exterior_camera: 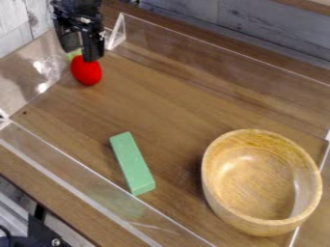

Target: Move the red object to the right side of the table

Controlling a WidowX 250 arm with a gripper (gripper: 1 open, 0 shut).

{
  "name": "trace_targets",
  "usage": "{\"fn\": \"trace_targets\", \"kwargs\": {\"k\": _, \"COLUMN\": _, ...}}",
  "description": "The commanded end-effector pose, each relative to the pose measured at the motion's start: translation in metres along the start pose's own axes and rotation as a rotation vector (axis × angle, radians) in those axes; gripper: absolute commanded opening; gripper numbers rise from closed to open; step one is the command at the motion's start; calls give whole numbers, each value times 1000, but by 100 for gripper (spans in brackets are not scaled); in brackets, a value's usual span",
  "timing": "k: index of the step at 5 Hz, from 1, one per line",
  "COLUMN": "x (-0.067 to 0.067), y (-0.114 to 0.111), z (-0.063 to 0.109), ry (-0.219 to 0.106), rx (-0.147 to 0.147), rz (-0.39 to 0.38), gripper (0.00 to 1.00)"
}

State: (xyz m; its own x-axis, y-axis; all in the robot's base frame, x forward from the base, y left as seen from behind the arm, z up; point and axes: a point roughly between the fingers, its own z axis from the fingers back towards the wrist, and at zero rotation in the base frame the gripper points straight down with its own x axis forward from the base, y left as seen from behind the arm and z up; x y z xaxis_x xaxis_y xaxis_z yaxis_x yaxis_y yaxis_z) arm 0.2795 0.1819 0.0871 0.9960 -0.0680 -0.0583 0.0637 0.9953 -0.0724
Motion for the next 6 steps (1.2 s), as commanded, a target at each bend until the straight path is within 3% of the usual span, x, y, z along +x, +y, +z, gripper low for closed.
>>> {"fn": "trace_targets", "kwargs": {"k": 1, "x": 8, "y": 16, "z": 15, "ry": -61, "rx": 26, "rz": 17, "gripper": 100}}
{"fn": "trace_targets", "kwargs": {"k": 6, "x": 27, "y": 36, "z": -16, "ry": -73, "rx": -31, "rz": 53, "gripper": 100}}
